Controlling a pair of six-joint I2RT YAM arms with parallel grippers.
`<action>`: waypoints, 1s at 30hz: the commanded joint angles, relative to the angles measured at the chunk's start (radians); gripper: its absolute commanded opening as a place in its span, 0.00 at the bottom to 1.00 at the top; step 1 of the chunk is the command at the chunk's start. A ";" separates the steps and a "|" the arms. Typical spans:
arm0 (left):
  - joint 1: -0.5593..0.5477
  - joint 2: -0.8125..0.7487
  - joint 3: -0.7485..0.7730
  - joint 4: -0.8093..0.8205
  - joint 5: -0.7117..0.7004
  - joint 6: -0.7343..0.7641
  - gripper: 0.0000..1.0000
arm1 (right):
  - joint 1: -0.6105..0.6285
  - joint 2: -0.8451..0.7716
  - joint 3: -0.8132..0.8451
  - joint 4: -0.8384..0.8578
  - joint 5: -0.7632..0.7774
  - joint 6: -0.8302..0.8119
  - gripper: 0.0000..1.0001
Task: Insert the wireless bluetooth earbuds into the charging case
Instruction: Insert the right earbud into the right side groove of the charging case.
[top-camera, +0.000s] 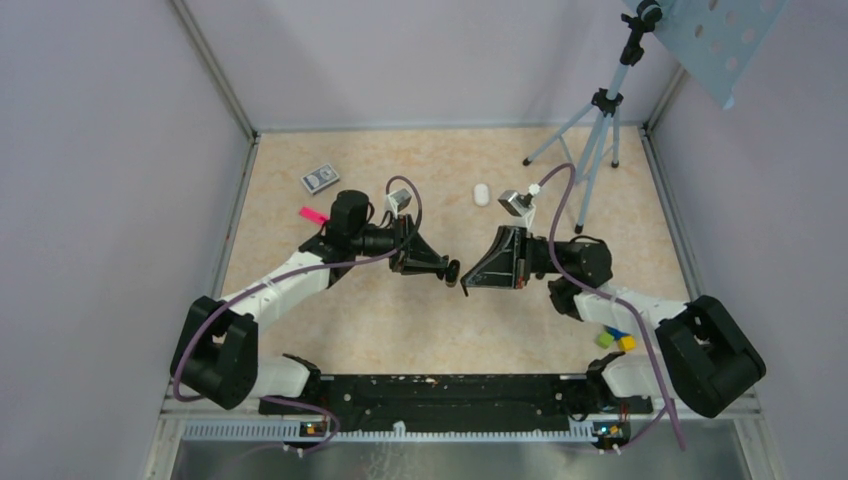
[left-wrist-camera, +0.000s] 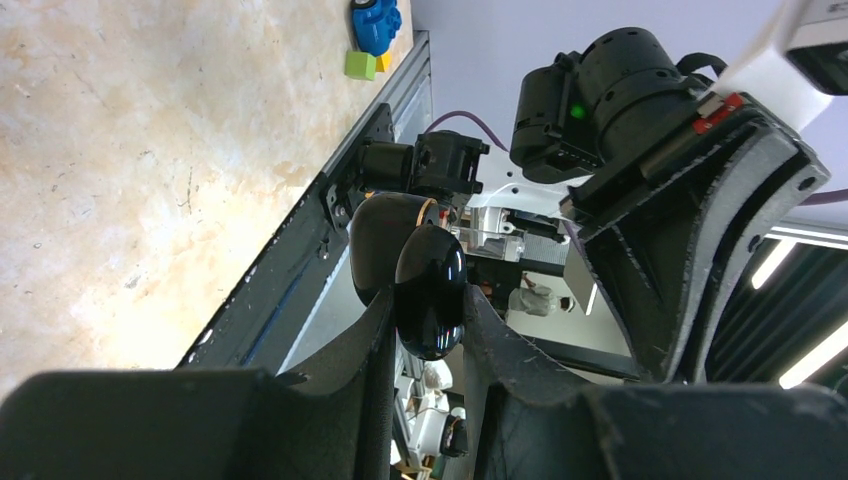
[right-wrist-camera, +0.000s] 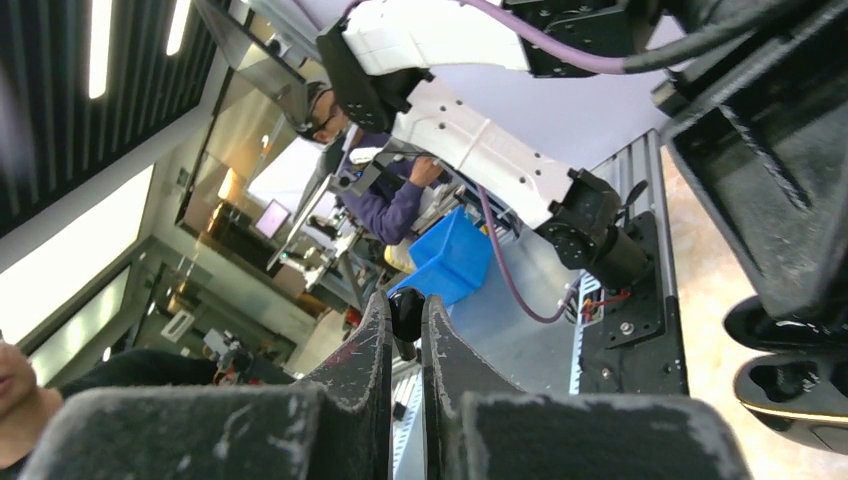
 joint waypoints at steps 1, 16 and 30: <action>-0.003 -0.041 -0.008 0.050 0.017 0.022 0.00 | -0.006 -0.006 0.063 0.273 -0.041 0.041 0.00; -0.003 -0.013 0.106 -0.167 0.163 0.299 0.00 | 0.024 -0.281 0.111 -0.720 0.294 -0.662 0.00; -0.005 -0.007 0.103 -0.223 0.170 0.366 0.00 | 0.217 -0.367 0.059 -0.874 0.740 -0.914 0.00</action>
